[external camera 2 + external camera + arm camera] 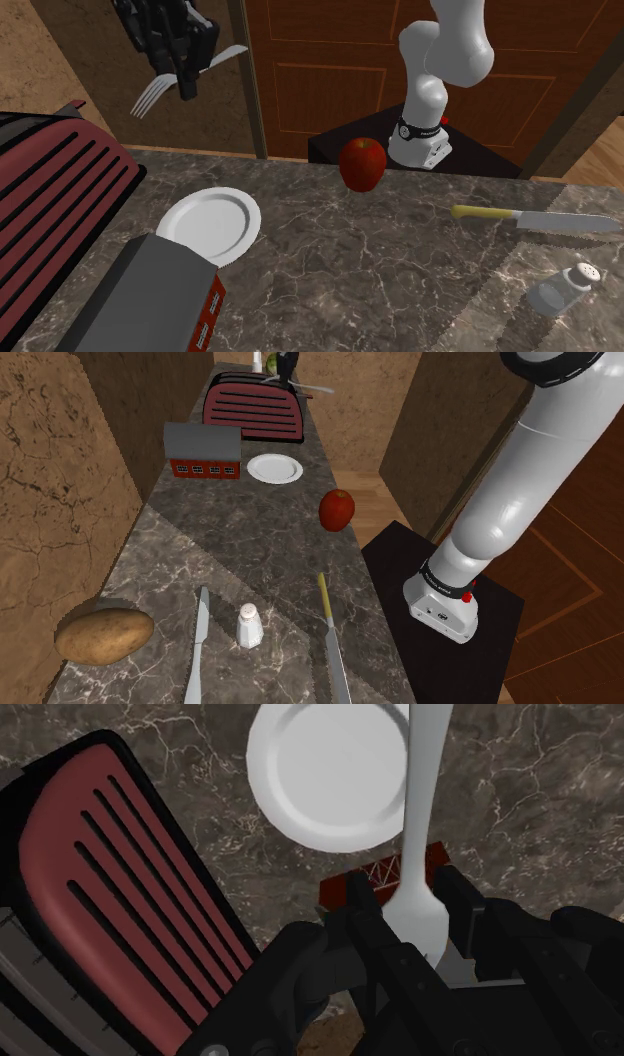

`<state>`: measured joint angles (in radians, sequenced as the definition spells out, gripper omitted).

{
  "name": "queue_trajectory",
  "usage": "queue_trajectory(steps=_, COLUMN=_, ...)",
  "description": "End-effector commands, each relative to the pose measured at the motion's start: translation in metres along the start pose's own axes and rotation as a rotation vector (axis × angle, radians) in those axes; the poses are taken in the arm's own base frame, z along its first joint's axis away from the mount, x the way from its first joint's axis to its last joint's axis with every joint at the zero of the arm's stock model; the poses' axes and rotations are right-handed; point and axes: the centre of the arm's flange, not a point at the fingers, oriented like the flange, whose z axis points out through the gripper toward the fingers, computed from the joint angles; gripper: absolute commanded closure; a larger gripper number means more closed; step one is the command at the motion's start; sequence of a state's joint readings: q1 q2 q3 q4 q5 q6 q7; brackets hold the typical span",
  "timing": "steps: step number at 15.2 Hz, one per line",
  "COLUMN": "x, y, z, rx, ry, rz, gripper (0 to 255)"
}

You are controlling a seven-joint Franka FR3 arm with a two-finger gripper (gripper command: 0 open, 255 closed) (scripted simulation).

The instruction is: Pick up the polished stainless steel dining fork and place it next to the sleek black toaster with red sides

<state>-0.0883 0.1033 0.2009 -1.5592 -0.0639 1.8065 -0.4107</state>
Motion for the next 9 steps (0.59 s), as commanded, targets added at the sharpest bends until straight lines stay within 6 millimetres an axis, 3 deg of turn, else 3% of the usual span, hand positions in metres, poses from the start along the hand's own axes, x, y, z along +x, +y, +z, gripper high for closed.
queue_trajectory(steps=1, x=-0.006, y=0.026, z=-0.001, rx=0.0, ry=0.0, rz=-0.002, gripper=255)
queue_trajectory(steps=9, x=-0.033, y=0.128, z=0.006, rx=0.0, ry=0.0, rz=-0.002, gripper=255)
